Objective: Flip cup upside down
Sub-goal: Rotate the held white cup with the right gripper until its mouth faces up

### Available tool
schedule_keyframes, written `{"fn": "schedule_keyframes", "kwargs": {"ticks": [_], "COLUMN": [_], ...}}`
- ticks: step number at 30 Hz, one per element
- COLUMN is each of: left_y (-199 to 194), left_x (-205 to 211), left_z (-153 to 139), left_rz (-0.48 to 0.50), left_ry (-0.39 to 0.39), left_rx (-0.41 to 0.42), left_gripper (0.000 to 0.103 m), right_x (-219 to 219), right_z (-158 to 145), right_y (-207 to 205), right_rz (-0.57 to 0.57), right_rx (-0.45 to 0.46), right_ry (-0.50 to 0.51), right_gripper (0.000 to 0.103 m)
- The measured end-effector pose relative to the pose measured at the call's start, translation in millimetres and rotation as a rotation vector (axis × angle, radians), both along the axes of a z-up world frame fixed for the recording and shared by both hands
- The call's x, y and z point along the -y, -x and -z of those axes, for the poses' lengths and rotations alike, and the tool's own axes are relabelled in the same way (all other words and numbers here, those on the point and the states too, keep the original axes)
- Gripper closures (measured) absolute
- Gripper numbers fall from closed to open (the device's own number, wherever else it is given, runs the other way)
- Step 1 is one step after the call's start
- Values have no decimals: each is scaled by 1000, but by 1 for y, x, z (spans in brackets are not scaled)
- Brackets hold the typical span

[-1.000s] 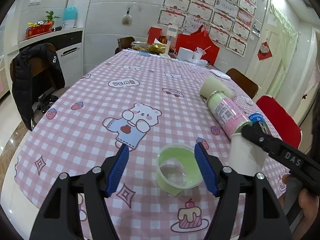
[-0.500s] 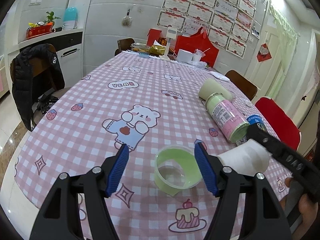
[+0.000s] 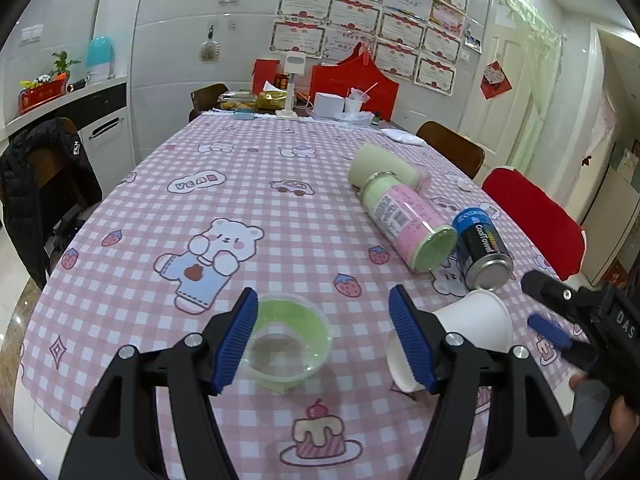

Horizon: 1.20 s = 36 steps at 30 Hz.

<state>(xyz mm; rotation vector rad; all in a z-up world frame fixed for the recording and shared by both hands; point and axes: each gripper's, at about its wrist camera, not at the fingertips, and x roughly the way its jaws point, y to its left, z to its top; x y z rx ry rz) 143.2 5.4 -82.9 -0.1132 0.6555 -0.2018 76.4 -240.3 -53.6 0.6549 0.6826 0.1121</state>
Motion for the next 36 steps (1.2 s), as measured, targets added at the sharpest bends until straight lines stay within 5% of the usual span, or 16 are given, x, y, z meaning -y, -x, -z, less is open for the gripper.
{"fn": "schedule_keyframes", "kwargs": {"ticks": [5,11,29,34,36], "left_y": [4,10,-7,-17,-19], "left_x": [4,8,-12,-28,-34], "left_z": [0,-1,6,7,7], "left_rz": [5,38,7,-33,-42], "left_ry": [-10,-27,-4,16,21], "left_rx": [-9,-11,-43,-53,-57], "left_gripper": [36,36,36,36,36], "right_x": [5,-17,-33,-41,-42], "right_z": [26,30,32,36,37], "right_y": [14,22,-42,-66,-71], "right_rz": [54,9,50,5,3], "right_rx": [-153,-186,-187,-215,-218], "right_ry": [-230,-326,-268,-262,-252], "right_gripper": [8,8,10,33,33]}}
